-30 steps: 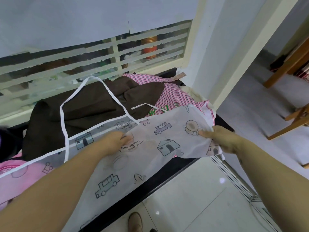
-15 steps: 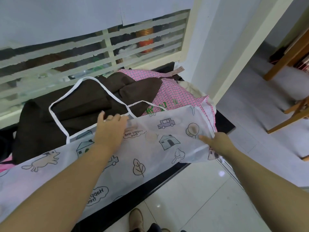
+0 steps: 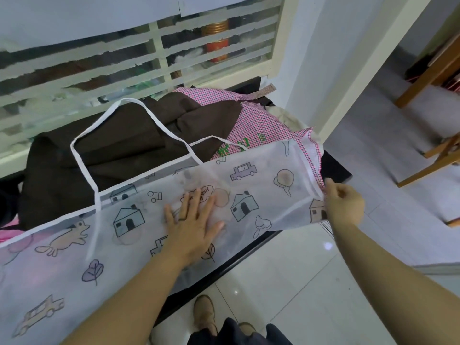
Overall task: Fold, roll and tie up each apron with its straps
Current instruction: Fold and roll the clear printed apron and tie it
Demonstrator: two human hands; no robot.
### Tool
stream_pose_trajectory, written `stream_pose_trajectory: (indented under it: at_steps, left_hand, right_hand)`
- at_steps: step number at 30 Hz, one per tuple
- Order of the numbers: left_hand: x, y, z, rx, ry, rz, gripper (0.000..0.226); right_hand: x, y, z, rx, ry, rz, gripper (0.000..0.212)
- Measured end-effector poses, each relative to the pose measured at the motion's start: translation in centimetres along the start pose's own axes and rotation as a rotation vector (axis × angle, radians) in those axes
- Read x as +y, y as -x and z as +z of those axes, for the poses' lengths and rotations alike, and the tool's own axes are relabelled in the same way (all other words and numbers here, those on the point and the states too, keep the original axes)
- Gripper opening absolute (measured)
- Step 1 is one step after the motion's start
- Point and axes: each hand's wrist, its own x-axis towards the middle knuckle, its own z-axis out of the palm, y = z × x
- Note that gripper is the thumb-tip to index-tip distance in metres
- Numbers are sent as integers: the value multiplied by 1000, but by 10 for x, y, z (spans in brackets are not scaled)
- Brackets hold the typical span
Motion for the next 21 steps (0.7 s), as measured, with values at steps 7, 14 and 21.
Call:
stream_pose_trajectory:
  at_steps: [7, 14, 21]
  left_hand:
    - [-3, 1, 12, 68, 31, 1, 72]
    - [-7, 0, 20, 136, 61, 13, 74]
    - [-25, 7, 35, 220, -110, 145, 67]
  right_hand:
    - [23, 76, 16, -12, -654, 474, 57]
    - [-12, 51, 18, -135, -705, 358, 27]
    - [-24, -7, 0, -430, -605, 212, 20]
